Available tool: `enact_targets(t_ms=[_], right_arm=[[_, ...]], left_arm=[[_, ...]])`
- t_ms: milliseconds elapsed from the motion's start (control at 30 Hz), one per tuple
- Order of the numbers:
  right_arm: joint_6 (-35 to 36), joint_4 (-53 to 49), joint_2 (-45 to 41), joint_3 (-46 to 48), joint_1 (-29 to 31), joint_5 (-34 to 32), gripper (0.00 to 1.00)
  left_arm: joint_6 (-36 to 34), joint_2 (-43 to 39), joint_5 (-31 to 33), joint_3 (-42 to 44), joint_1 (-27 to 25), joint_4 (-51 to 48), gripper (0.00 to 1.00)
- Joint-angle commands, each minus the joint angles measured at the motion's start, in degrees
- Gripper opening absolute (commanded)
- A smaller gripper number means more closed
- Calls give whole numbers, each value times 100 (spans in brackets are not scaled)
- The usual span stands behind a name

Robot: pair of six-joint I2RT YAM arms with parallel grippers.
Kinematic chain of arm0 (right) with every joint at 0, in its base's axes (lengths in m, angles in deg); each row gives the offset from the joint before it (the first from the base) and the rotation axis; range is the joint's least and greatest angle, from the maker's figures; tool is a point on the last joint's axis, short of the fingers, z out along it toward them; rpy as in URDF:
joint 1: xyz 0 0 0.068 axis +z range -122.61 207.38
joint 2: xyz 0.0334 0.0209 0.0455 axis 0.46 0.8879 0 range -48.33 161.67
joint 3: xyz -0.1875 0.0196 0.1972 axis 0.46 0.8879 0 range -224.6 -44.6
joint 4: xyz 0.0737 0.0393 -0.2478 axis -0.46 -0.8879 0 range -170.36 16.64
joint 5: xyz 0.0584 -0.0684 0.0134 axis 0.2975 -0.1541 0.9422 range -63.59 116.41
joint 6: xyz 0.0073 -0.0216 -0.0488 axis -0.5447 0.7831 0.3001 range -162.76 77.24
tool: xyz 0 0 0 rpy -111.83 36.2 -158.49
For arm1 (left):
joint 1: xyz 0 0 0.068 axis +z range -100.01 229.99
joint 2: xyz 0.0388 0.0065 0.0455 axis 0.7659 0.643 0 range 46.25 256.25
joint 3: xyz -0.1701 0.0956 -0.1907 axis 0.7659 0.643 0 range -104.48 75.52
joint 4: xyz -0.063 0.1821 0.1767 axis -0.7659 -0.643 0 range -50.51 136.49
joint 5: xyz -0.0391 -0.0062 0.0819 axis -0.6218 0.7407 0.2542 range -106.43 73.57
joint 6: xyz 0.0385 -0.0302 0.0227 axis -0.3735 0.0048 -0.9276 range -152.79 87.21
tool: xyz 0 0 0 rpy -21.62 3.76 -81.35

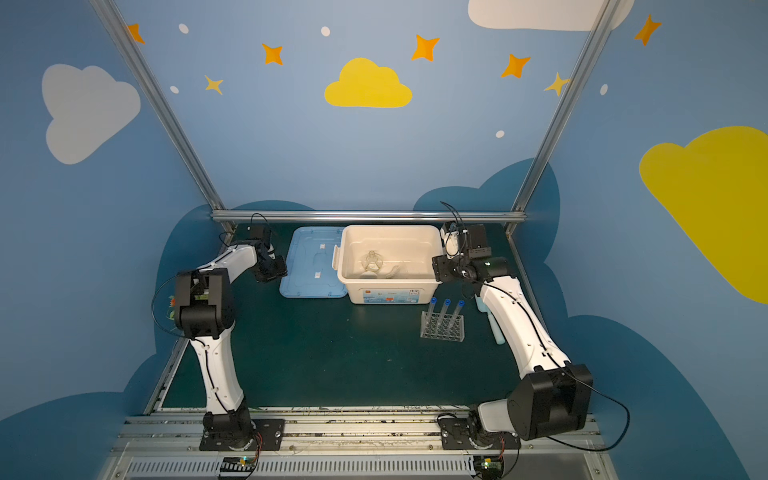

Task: Organize the chemistry lab equipment
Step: 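Grasp the light-blue lid's edge with the left gripper and tilt it upward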

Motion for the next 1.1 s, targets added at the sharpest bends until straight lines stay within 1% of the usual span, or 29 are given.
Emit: enact_targets(t_ms=[0, 67, 167, 233, 400, 600, 733, 833, 933, 1067], right_arm=[[-54, -13, -137, 26, -40, 108, 72], [-56, -22, -145, 43, -40, 118, 73], [-35, -57, -183, 54, -49, 111, 73], [-8, -76, -219, 79, -63, 97, 73], [15, -33, -278, 162, -112, 137, 73], [-129, 30, -216, 116, -130, 365, 73], [-363, 171, -263, 149, -134, 653, 73], [-434, 934, -434, 530, -130, 1388, 74], [-993, 1866, -639, 904, -130, 1833, 79], [-1483, 2231, -574, 836, -122, 2246, 80]], left_arm=[[-233, 203, 84, -281, -63, -385, 42], [-339, 356, 71, -481, -91, -553, 37], [-430, 555, 99, -699, -121, -809, 23], [-496, 512, 96, -569, -126, -791, 14], [-587, 100, 168, 50, -74, -537, 3], [-493, -329, 38, 368, 43, -446, 3], [-420, -810, -31, 638, 137, -333, 3], [-375, -1234, -22, 778, 168, -292, 3], [-350, -1656, 51, 779, 179, -296, 3], [-342, -2115, 128, 678, 179, -322, 3]])
